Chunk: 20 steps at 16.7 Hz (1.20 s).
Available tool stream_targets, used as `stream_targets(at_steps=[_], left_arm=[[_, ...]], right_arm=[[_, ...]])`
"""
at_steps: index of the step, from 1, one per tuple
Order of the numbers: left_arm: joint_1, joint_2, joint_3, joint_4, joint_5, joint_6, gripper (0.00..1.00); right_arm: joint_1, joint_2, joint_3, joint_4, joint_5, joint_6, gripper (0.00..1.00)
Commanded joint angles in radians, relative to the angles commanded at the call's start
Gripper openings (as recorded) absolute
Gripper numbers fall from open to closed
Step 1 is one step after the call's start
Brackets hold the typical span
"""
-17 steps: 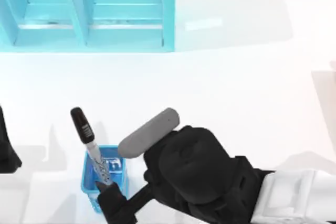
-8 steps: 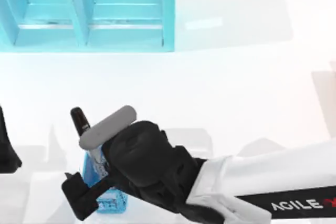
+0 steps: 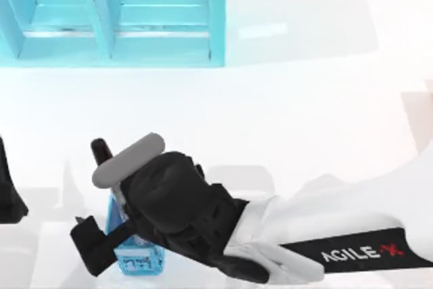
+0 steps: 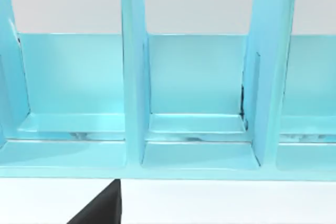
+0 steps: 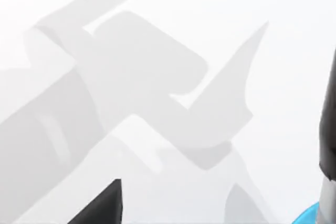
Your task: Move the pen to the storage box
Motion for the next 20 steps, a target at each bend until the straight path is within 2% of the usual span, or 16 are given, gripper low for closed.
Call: stream_targets(at_steps=[12,20], left_arm=[[0.0,0.0,0.0,0.0,0.0,0.0,1.0],[0.0,0.0,0.0,0.0,0.0,0.0,1.0]], right_arm=[[0.0,0.0,0.0,0.0,0.0,0.0,0.02],[0.0,0.0,0.0,0.0,0.0,0.0,0.0]])
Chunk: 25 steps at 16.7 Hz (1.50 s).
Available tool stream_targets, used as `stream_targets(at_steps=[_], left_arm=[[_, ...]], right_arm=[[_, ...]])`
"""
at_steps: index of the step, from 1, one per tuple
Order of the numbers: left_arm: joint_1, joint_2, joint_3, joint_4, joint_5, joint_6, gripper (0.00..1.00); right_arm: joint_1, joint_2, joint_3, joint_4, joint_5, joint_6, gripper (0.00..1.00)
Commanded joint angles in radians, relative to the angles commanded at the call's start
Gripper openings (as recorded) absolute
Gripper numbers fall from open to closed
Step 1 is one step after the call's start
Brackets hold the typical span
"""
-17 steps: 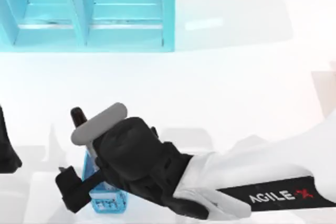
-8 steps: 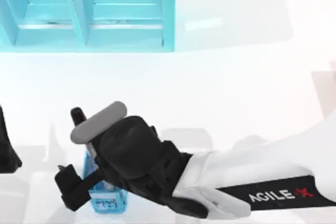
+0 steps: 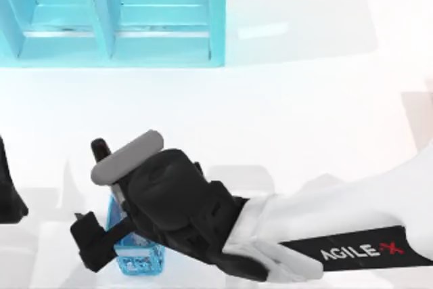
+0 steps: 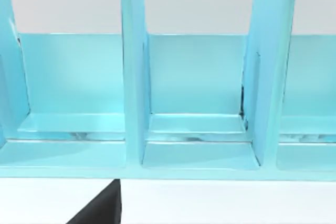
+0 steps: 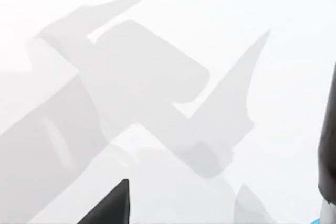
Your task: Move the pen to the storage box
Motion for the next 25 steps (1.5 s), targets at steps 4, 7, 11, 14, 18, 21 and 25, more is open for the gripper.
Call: stream_targets(at_steps=[4,7,11,14,18,21,25], left_arm=[[0.0,0.0,0.0,0.0,0.0,0.0,1.0],[0.0,0.0,0.0,0.0,0.0,0.0,1.0],[0.0,0.0,0.0,0.0,0.0,0.0,1.0],[0.0,0.0,0.0,0.0,0.0,0.0,1.0],[0.0,0.0,0.0,0.0,0.0,0.0,1.0],[0.0,0.0,0.0,0.0,0.0,0.0,1.0],[0.0,0.0,0.0,0.0,0.0,0.0,1.0]], right_arm=[[-0.016,-0.04,-0.011,-0.036,-0.012,-0.006,0.0],[-0.068,-0.166,-0.044,-0.146,-0.047,-0.032,0.0],[-0.153,-0.431,-0.083,-0.333,-0.121,-0.078,0.0],[-0.211,-0.618,-0.113,-0.473,-0.18,-0.112,0.0],[-0.25,-0.73,-0.136,-0.579,-0.225,-0.138,0.0],[-0.25,-0.732,-0.136,-0.581,-0.226,-0.138,0.0],[-0.279,-0.718,-0.121,-0.607,-0.234,-0.161,0.0]])
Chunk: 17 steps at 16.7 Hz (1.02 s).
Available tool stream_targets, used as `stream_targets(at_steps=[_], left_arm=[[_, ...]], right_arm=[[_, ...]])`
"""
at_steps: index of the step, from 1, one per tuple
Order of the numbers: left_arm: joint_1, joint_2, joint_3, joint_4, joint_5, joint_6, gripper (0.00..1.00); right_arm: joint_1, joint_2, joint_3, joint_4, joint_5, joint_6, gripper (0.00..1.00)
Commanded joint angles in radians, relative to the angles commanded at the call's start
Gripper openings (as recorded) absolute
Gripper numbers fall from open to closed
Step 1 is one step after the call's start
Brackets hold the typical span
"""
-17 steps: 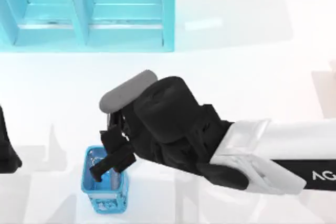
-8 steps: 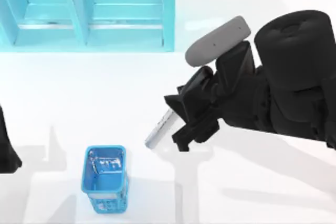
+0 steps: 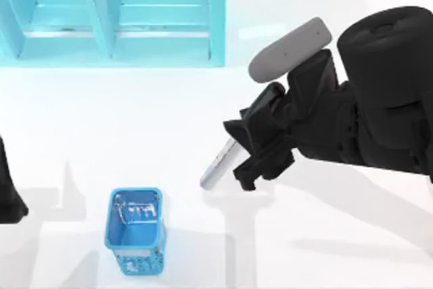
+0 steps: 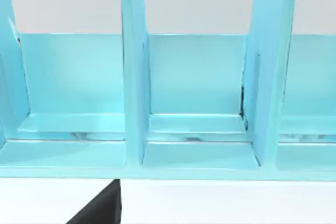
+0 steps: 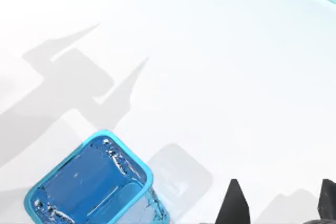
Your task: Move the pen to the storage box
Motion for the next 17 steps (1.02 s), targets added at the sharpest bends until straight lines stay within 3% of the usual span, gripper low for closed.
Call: stream_targets(at_steps=[5,14,17], left_arm=[[0.0,0.0,0.0,0.0,0.0,0.0,1.0],[0.0,0.0,0.0,0.0,0.0,0.0,1.0],[0.0,0.0,0.0,0.0,0.0,0.0,1.0]], right_arm=[[-0.251,0.034,0.078,-0.171,-0.065,-0.179,0.0],[-1.053,-0.004,0.268,-0.575,-0.277,-0.653,0.0],[-1.256,-0.029,0.297,-0.686,-0.33,-0.786,0.0]])
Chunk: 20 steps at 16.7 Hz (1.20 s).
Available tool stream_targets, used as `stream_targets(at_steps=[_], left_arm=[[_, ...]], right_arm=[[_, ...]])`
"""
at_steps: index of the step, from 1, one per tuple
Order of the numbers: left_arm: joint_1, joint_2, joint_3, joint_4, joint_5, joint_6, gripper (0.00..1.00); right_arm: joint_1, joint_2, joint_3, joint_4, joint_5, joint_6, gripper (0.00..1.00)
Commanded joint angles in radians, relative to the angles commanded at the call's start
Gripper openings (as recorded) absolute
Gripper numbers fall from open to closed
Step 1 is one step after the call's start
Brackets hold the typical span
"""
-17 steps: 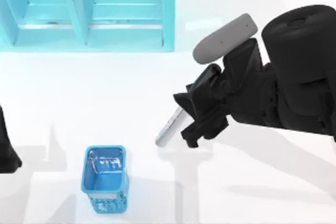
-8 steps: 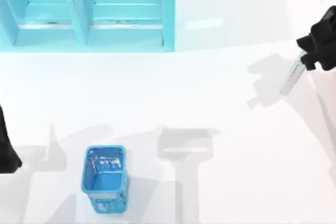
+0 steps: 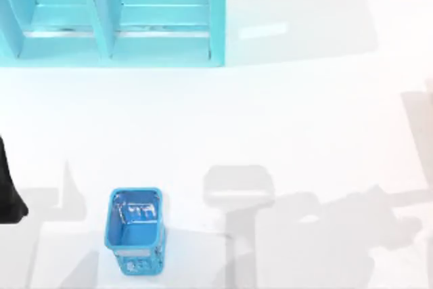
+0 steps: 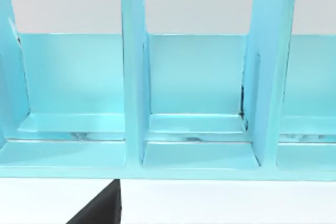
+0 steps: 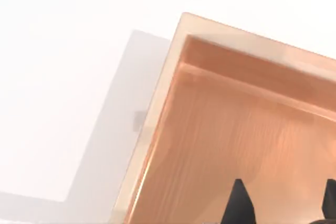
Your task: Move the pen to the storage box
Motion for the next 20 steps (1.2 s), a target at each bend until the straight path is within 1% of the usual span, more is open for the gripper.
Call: stream_targets(at_steps=[2,4,10,12,18,20], left_arm=[[0.0,0.0,0.0,0.0,0.0,0.0,1.0],[0.0,0.0,0.0,0.0,0.0,0.0,1.0],[0.0,0.0,0.0,0.0,0.0,0.0,1.0],[0.0,0.0,0.0,0.0,0.0,0.0,1.0],[0.0,0.0,0.0,0.0,0.0,0.0,1.0],[0.0,0.0,0.0,0.0,0.0,0.0,1.0]], right_arm=[[-0.085,-0.014,0.011,-0.053,-0.022,-0.066,0.0],[-0.125,-0.024,0.015,-0.079,-0.031,-0.1,0.0],[-0.126,-0.02,0.01,-0.077,-0.029,-0.101,0.0],[-0.122,-0.019,-0.017,-0.04,-0.018,-0.094,0.0],[-0.075,0.004,-0.18,0.167,0.001,-0.05,0.0],[-0.065,0.009,-0.208,0.199,0.004,-0.044,0.0]])
